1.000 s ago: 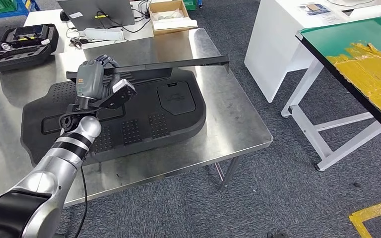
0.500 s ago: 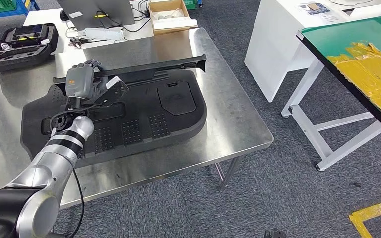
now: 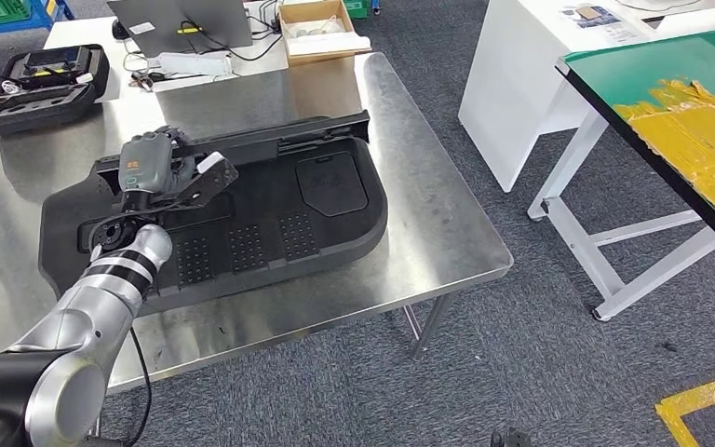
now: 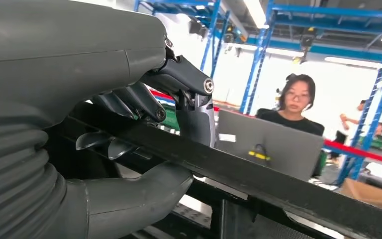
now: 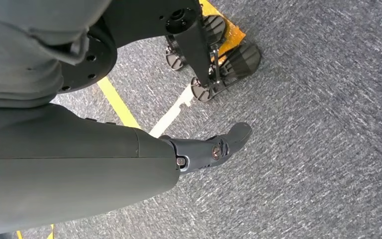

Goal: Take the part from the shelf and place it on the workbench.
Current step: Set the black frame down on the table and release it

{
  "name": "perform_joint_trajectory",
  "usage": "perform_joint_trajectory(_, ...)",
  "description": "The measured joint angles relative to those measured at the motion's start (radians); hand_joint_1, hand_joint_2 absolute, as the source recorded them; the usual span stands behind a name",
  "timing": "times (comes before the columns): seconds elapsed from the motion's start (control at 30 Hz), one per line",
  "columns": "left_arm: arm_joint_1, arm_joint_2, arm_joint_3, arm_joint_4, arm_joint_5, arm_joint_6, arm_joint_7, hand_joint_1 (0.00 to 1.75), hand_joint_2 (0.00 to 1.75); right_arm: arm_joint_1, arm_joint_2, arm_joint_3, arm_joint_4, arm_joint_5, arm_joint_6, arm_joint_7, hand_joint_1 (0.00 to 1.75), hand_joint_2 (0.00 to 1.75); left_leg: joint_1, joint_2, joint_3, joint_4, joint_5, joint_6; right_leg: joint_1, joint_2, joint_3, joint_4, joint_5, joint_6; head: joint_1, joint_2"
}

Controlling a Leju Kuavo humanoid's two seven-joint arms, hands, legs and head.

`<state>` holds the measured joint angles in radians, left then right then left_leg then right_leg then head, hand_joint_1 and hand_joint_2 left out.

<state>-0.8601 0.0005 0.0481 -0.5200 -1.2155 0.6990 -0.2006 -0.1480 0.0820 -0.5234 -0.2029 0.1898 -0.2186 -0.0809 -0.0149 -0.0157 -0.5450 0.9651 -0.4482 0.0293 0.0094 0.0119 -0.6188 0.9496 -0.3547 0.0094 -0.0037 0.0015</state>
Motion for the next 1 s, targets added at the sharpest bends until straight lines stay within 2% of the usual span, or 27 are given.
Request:
perform_joint_trajectory(0.43, -0.021, 0.018, 0.001, 0.073, -0.049, 0.002, 0.064, 1.75, 1.75, -0.002, 0.003, 0.000, 0.000, 0.004, 0.007, 0.000, 0.00, 0.00, 0.000, 0.000, 0.001, 0.000, 0.000, 0.000, 0.000, 0.000, 0.001, 0.000, 0.000, 0.000, 0.000, 0.000)
perform_joint_trajectory(0.57, -0.031, 0.024, 0.000, 0.109, -0.064, -0.007, 0.092, 0.00, 1.75, -0.003, 0.004, 0.000, 0.000, 0.005, 0.008, 0.000, 0.00, 0.00, 0.000, 0.000, 0.002, 0.000, 0.000, 0.000, 0.000, 0.000, 0.001, 0.000, 0.000, 0.000, 0.000, 0.000)
perform_joint_trajectory(1.0, -0.047, 0.037, -0.010, 0.167, -0.099, -0.128, 0.141, 0.00, 1.75, -0.005, 0.003, 0.000, 0.000, 0.007, 0.009, 0.000, 0.00, 0.00, 0.000, 0.000, 0.002, 0.000, 0.000, 0.000, 0.000, 0.000, 0.001, 0.001, 0.000, 0.000, 0.000, 0.000)
